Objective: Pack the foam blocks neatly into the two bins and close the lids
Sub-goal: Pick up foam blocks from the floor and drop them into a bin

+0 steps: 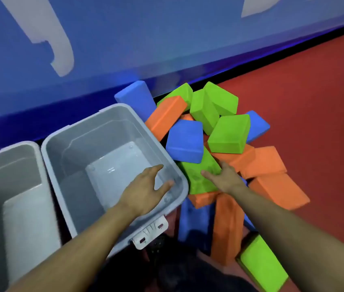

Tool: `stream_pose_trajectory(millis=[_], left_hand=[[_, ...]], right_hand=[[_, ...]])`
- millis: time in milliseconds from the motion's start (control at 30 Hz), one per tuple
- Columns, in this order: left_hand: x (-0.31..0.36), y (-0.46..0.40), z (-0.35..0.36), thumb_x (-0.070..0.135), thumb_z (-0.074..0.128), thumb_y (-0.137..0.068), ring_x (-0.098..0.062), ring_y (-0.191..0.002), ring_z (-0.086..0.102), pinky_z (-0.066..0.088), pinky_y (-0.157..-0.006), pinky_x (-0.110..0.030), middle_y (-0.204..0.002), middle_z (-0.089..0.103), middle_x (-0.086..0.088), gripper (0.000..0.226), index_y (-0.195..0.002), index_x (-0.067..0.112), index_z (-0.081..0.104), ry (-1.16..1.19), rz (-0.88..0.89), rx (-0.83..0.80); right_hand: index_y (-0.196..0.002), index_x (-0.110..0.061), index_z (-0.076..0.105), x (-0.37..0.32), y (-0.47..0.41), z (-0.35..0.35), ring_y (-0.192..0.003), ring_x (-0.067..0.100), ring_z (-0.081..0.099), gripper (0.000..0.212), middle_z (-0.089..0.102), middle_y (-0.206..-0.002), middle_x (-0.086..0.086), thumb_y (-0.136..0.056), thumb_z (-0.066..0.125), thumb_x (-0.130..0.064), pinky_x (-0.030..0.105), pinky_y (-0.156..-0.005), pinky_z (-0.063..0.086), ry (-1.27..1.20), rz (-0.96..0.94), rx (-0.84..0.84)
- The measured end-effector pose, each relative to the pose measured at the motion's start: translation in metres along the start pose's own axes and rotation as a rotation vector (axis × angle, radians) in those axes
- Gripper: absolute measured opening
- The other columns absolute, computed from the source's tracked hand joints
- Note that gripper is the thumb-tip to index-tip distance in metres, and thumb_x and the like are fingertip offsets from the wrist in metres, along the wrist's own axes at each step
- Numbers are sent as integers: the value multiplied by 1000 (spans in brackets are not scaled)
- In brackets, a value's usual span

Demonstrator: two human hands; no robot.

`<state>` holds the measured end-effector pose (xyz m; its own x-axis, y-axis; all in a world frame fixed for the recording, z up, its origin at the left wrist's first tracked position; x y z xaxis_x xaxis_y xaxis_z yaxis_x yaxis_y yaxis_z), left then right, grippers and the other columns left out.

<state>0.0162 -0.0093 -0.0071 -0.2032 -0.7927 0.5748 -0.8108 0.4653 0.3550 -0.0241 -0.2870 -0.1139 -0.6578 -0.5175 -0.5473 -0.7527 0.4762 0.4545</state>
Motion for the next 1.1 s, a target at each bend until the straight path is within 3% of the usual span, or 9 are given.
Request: stream_pose_trajectory(millis=[133,267,400,567,733,900,967,1033,1100], left_hand=[[-8,-15,21,62,47,-99,-12,-145,37,32,-114,-31,-161,34,11,67,-157,33,30,15,-39,-64],[-16,-22,33,63,49,-96,-11,-142,42,35,-114,-32,-158,38,10,68,-154,32,34,85,-89,-52],[-21,-21,44,63,51,-96,-12,-140,43,37,-114,-35,-157,40,10,67,-154,33,35,108,-116,-63],[-3,-16,49,59,55,-96,-13,-139,45,36,-113,-31,-155,43,7,67,-153,30,37,154,-99,-46],[29,-9,53,57,64,-92,-17,-135,50,40,-109,-30,-150,50,1,70,-149,23,43,363,-166,-49],[65,2,62,80,71,-68,-41,-120,61,48,-104,-47,-132,61,-28,110,-135,-6,54,613,-368,-109],[83,11,66,92,70,-45,-41,-115,64,51,-104,-49,-128,64,-24,124,-131,2,60,779,-443,-205],[100,21,69,89,70,-55,-27,-106,62,51,-97,-37,-118,61,-8,102,-129,19,56,982,-501,-266],[111,20,69,74,68,-77,-19,-84,67,51,-75,-30,-102,69,-3,64,-111,20,62,1191,-499,-210]], right_hand=[[-151,-11,33,19,-19,13,-139,37,45,145,46,-152,17,-37,66,-94,52,-113,39,-63,352,-11],[-152,-4,31,46,-42,41,-138,34,48,167,49,-151,12,-19,71,-97,52,-114,38,-246,454,-20],[-152,3,15,21,-19,36,-137,37,46,134,43,-152,19,-61,90,-61,45,-111,41,-351,469,61],[-133,-7,43,14,-2,27,-126,36,52,94,49,-137,18,-65,91,-52,42,-103,44,-442,441,238],[-128,-11,46,16,38,6,-123,40,51,83,43,-134,20,-68,88,-49,45,-104,46,-549,484,358],[-126,-17,40,17,87,-16,-109,40,59,78,41,-133,19,-71,84,-50,46,-100,48,-766,540,458],[-115,-22,42,8,106,-19,-108,35,60,74,47,-130,18,-66,85,-56,46,-98,51,-902,486,449],[-111,-24,43,-1,121,-15,-105,27,65,72,59,-123,14,-66,87,-58,45,-90,57,-1119,373,339],[-115,-19,43,-14,141,-14,-99,19,69,47,68,-116,10,-88,78,-35,38,-84,58,-1329,215,116]])
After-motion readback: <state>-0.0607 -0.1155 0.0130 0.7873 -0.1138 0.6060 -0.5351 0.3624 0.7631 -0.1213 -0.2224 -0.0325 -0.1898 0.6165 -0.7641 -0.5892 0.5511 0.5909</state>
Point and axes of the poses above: each hand's wrist, its own y-axis away from the middle knuckle, its own z-axis out of the palm, x = y × z, the point moved 2 cm from there along -y, towards the middle knuckle
